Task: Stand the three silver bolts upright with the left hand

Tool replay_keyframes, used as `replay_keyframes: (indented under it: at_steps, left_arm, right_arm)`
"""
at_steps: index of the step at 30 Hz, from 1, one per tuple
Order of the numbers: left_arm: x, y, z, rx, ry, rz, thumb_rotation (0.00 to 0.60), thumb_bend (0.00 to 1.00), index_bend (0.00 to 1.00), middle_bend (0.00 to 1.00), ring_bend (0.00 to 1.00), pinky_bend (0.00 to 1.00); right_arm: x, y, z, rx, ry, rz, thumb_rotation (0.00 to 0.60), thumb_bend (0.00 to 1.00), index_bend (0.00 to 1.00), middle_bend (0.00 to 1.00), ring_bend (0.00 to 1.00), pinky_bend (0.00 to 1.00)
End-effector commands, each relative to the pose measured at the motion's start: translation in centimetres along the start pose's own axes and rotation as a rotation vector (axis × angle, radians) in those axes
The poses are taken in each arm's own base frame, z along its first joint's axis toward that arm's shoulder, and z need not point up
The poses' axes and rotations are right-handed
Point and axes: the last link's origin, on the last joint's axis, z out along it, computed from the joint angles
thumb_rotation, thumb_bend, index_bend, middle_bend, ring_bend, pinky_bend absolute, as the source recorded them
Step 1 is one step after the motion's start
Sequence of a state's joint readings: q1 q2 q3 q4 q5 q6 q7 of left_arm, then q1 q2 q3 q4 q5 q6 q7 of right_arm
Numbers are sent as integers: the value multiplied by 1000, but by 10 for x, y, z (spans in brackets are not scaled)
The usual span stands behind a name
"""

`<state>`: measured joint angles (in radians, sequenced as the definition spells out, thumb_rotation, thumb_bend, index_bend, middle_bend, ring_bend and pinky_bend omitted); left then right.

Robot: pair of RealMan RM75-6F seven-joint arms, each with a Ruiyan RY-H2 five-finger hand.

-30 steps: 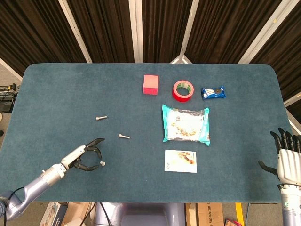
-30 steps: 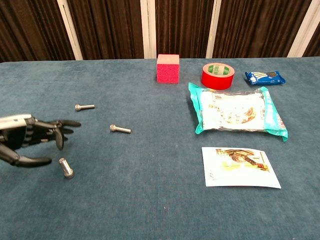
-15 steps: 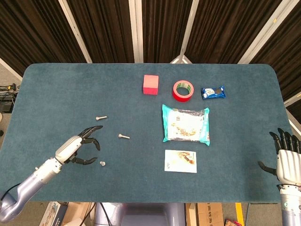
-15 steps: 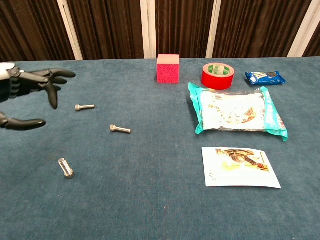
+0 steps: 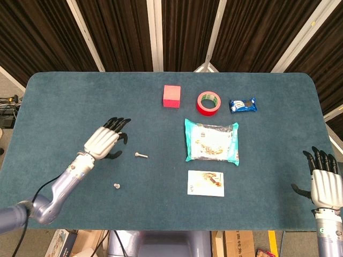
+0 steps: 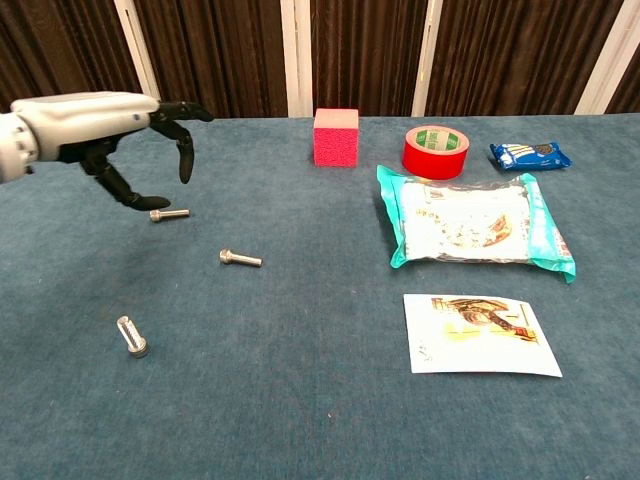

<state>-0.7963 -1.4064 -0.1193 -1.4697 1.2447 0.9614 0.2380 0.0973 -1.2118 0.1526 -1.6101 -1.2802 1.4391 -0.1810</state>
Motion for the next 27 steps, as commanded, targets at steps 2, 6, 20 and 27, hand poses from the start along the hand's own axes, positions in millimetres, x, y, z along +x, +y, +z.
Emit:
replay_keyframes:
  at_steps: [2, 6, 20, 27]
  left_arm:
    - [4, 46, 48, 66, -37, 124, 600, 413, 486, 20, 0, 0]
    - [0, 62, 55, 88, -57, 130, 600, 413, 479, 20, 0, 0]
    - [-22, 95, 60, 78, -139, 82, 600, 366, 475, 18, 0, 0]
    - [-32, 92, 60, 111, -154, 91, 600, 379, 493, 20, 0, 0]
  right_arm:
    - [-2, -1, 0, 1, -6, -4, 600, 21, 175, 64, 0, 0]
    - [-2, -1, 1, -3, -7, -3, 600, 21, 175, 64, 0, 0]
    - [-1, 1, 2, -10, -8, 5, 600, 21, 176, 64, 0, 0]
    - [1, 3, 2, -16, -2, 18, 600, 21, 177, 64, 0, 0]
